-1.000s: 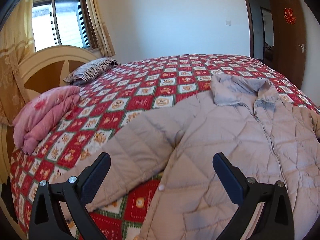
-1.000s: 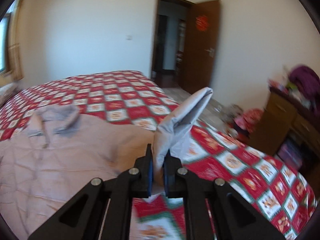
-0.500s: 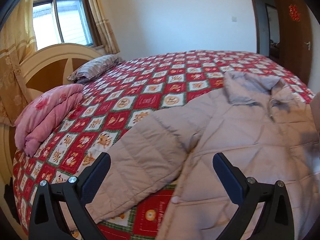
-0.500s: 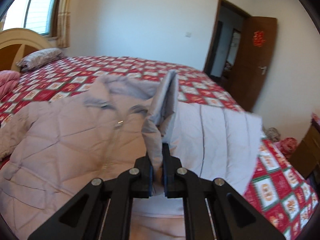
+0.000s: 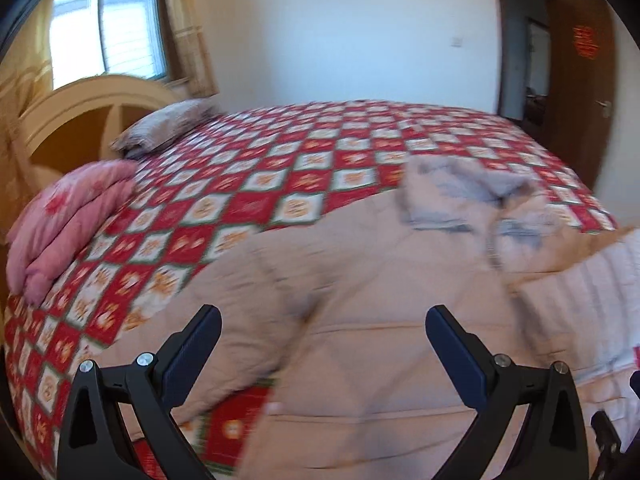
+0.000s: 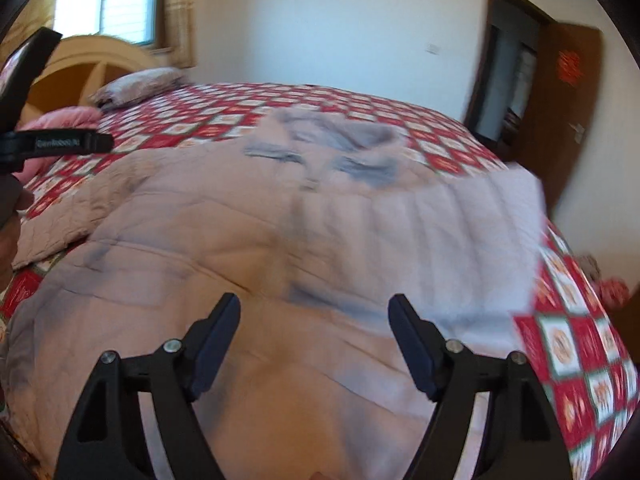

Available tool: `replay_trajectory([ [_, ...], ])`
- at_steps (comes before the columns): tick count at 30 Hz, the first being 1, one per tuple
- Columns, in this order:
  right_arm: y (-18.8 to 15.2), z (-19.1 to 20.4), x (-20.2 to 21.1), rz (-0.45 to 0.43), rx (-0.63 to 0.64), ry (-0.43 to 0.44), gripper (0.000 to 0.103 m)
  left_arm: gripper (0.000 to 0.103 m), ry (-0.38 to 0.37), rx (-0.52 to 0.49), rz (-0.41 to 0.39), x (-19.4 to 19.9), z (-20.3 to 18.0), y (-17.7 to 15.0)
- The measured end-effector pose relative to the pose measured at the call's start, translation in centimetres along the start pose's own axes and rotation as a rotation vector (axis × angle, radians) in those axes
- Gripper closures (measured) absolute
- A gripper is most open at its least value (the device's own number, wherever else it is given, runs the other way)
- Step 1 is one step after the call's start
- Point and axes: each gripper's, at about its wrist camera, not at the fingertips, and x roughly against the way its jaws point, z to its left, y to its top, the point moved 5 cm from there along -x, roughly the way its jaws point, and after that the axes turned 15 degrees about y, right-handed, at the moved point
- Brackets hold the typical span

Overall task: Fold large clothes
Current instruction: 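Carry the sleeve across the jacket body with the right gripper and release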

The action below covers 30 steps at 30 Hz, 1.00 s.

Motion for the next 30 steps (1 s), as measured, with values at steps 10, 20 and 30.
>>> replay_trajectory([
  [10, -4.9, -10.4, 3.1, -0.018, -0.236, -0.264, 0.024, 0.001, -0.305, -0.179, 0.122, 1.9, -18.0, -1.5],
  [20, -8.4, -10.8, 2.7, -0.015, -0.234, -0.254, 0.023, 0.081, -0.429, -0.218, 0.137, 2.2, -20.3, -3.0],
  [30, -8.8, -10.7, 2.1, -0.005, -0.218, -0.281, 0.019, 0.078, -0.184, -0.242, -0.045, 2.2, -12.0, -1.1],
])
